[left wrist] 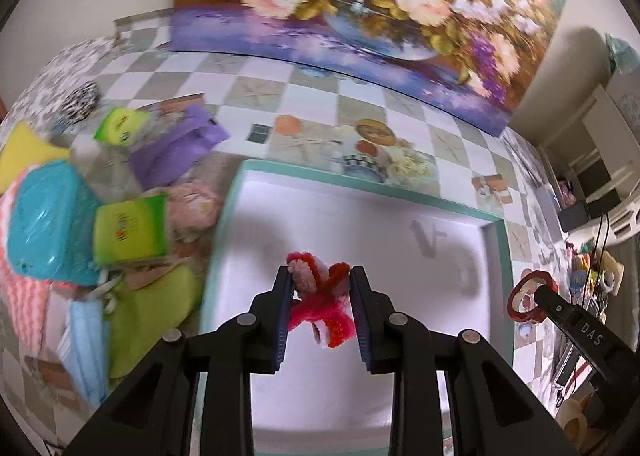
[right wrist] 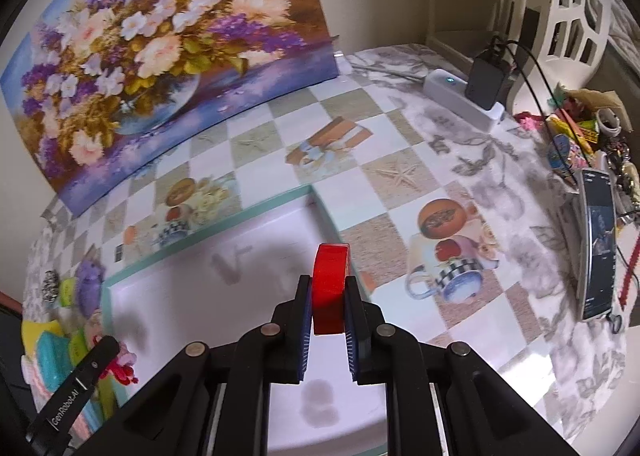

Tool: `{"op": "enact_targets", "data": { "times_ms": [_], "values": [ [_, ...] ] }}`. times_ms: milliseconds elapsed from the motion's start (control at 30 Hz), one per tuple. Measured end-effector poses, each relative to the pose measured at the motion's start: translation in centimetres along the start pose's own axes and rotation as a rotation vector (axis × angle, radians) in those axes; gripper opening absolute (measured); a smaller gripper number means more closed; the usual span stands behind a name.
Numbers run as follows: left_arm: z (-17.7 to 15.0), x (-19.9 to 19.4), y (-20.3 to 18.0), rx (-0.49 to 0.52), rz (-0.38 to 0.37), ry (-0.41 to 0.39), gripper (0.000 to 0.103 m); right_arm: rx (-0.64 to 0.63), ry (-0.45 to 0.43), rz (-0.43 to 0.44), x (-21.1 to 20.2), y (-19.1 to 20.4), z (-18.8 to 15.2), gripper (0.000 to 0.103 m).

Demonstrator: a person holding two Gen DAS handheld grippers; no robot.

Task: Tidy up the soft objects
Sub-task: 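Carry both items over the tray and open both grippers to drop them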

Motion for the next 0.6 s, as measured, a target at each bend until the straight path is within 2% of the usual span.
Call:
{"op": "enact_targets", "data": {
  "times_ms": [300,467,600],
  "values": [
    [0.9,1.4,-1.5,0.034,-0.024,0.029,0.031,0.003,0.005,-0.035,0.5,-0.3,0.3,0.016],
    [1.0,1.2,-1.1,0.018,-0.023,0.034,0.05,-0.019,0.015,-0.041,0.7,0.5,0.1,0.016],
    [1.1,0.9,-0.5,0.0,-0.014,0.04,0.055,-0.034,0.025,-0.046,1.0,1.0,-0.1,0.016]
  ]
}}
Point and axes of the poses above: each gripper's, at about its wrist camera, not at the fingertips, and x roughly the way its jaws point, y to its left, z to its top, the point moved 2 cm from there along x, roughly the way its jaws point, and after that the axes turned 12 degrees about y, right-handed, at the moved point
